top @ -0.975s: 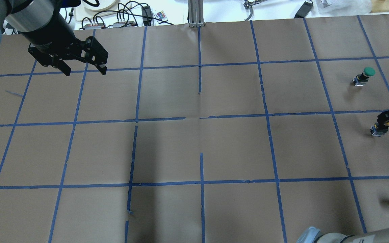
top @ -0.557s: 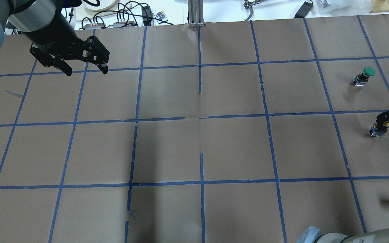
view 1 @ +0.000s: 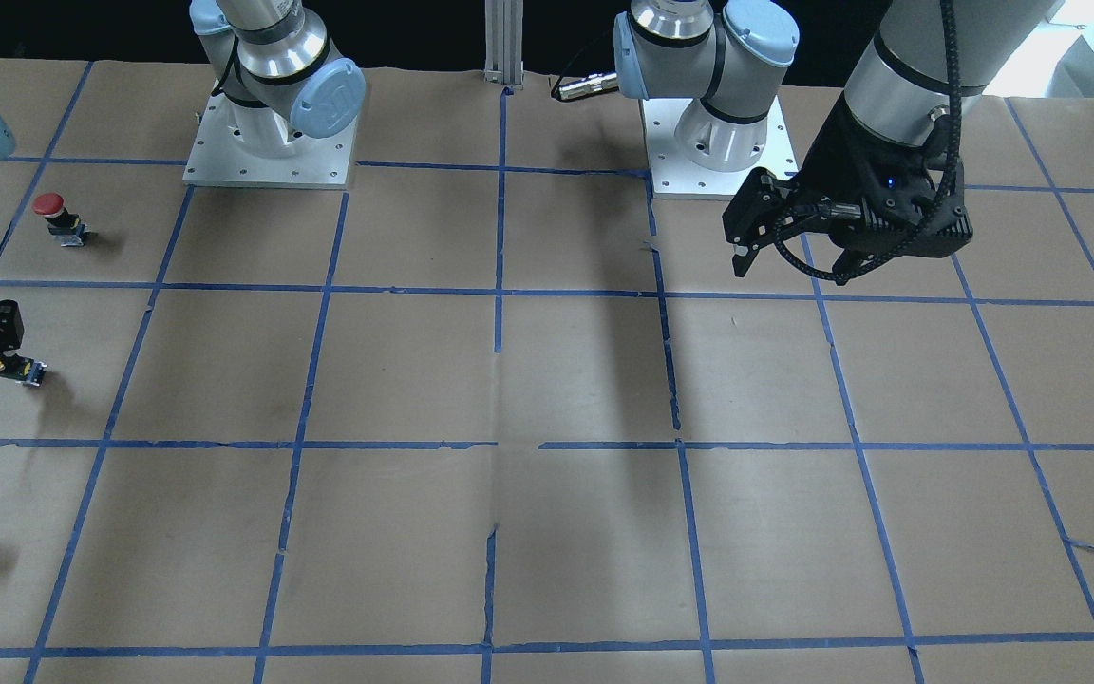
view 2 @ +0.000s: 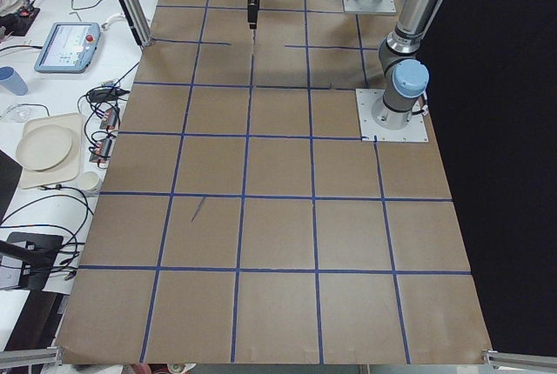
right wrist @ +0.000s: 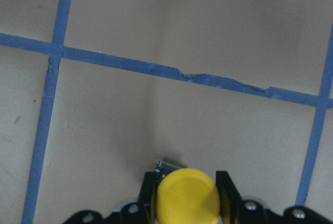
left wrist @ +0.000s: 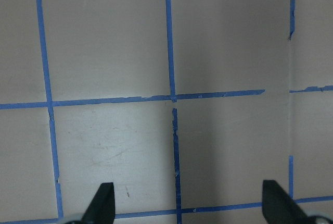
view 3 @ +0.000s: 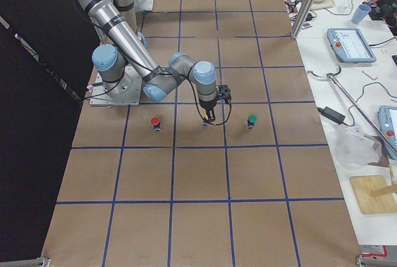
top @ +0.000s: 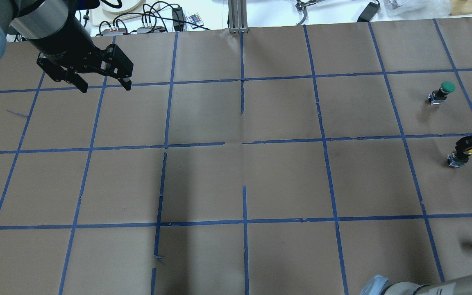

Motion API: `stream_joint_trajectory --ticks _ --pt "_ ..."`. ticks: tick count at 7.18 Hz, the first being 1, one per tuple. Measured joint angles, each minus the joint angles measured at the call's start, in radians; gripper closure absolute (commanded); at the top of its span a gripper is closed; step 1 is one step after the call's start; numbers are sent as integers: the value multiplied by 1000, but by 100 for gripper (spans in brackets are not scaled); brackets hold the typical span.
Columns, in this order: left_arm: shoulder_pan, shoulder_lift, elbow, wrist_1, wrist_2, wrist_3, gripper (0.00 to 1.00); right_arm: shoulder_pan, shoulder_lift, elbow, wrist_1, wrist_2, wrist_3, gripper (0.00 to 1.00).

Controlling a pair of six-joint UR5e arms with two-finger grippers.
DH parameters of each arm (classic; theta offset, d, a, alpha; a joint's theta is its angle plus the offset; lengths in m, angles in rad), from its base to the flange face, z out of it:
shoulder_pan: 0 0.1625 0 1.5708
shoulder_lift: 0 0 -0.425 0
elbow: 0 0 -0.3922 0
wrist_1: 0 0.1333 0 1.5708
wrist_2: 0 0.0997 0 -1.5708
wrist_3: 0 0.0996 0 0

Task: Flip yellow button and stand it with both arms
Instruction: 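Lower the button upright onto the table with the right gripper, then open the right gripper and release the standing button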

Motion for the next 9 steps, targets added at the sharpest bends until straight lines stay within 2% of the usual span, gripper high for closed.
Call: stream_joint_trajectory --ticks 2,7,9 --pt "0 0 0 0 4 2 0 0 3 1 -12 -2 6 12" --pt "0 -1 3 0 4 0 0 0 -25 -2 -5 -10 13 1" --pt "0 -1 2 0 4 -1 0 13 -121 -10 93 -15 106 1"
